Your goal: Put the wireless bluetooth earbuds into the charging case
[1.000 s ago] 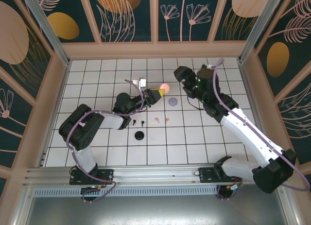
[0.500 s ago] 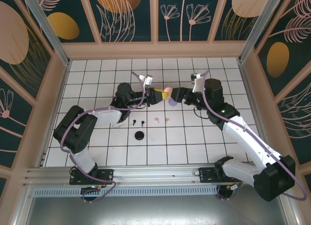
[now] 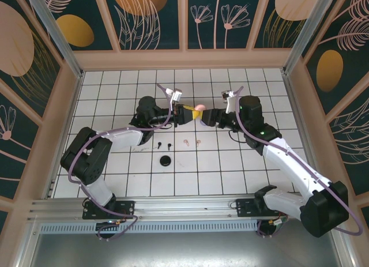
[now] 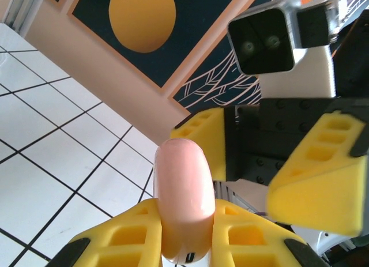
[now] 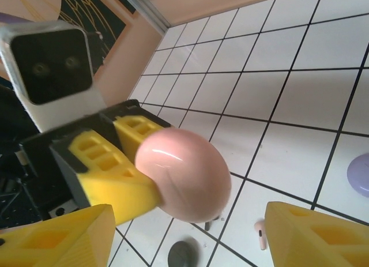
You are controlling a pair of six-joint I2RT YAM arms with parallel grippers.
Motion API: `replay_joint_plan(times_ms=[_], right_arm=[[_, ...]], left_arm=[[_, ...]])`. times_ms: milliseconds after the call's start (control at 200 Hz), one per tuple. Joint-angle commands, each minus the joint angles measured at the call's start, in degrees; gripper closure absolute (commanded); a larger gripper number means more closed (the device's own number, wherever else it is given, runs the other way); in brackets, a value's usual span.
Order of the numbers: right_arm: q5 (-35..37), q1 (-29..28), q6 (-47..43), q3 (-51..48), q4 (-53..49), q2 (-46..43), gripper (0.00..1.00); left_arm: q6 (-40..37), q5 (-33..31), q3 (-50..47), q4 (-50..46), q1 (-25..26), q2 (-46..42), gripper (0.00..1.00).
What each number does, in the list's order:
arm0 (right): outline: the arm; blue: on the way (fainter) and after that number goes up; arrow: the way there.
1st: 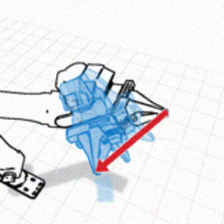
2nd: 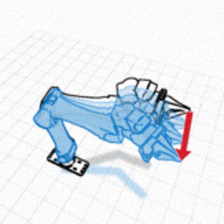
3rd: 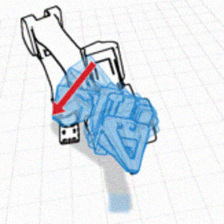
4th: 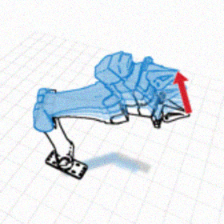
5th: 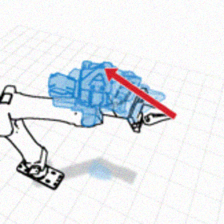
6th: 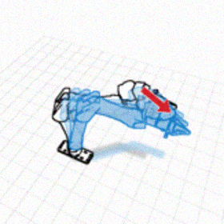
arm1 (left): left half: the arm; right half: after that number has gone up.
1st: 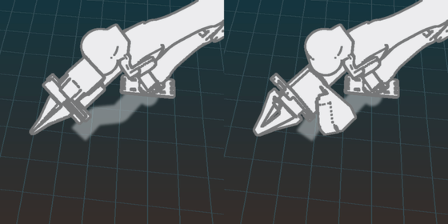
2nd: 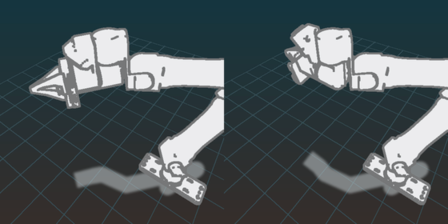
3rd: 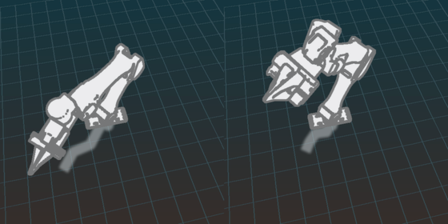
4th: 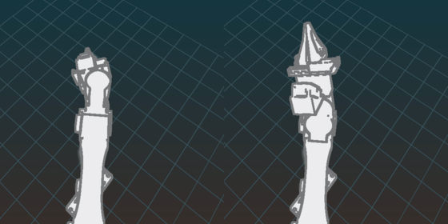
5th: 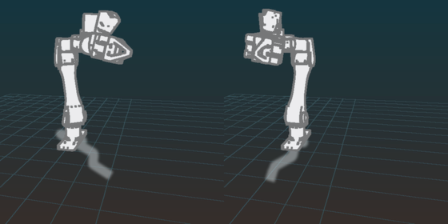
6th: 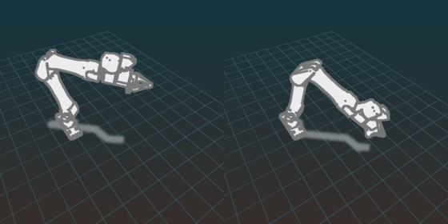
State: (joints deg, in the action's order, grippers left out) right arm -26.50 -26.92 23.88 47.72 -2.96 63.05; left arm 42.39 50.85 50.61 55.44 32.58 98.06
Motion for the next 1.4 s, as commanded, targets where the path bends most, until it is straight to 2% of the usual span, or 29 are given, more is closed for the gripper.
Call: replay_joint_plan(times_ms=[0, 250, 601, 731, 841, 991, 1136, 1396], right_arm=[[-0.2, 1.1, -0.9, -1.3, 2.2, 0.7, 0.32], [0.3, 4.3, 0.9, -2.2, 3.5, 2.3, 0.36], [0.8, 5.4, 1.6, -2.9, 3.5, 3.1, 0.39], [-2.4, 6.4, 1.1, -4.2, 3.8, -0.1, 0.4], [-7.9, 7.0, 0.1, -4.8, 4.6, -3.3, 0.42], [-13.4, 7.0, -0.5, -3.8, 5.7, -3.3, 0.46], [-13.9, 6.9, -0.3, -2.4, 6.5, -1.4, 0.51], [-14.5, 6.8, 0.0, -0.1, 7.9, 1.5, 0.54]], left_arm=[[-1.0, 1.7, 1.7, 0.9, -0.1, -1.7, 1.0], [-0.9, 2.6, 1.0, 1.1, -0.1, -3.0, 1.0], [-0.2, 3.4, -0.2, 2.8, -0.1, -4.1, 1.0], [-0.2, 3.6, 0.0, 2.9, -0.1, -3.8, 1.0], [0.2, 4.0, 0.3, 3.2, -0.1, -3.2, 1.0], [1.0, 5.1, 0.8, 3.9, -0.1, -2.5, 1.0], [1.3, 5.6, 1.3, 4.0, -0.1, -2.4, 1.0], [1.7, 5.7, 1.5, 4.3, -0.1, -2.1, 1.0]])
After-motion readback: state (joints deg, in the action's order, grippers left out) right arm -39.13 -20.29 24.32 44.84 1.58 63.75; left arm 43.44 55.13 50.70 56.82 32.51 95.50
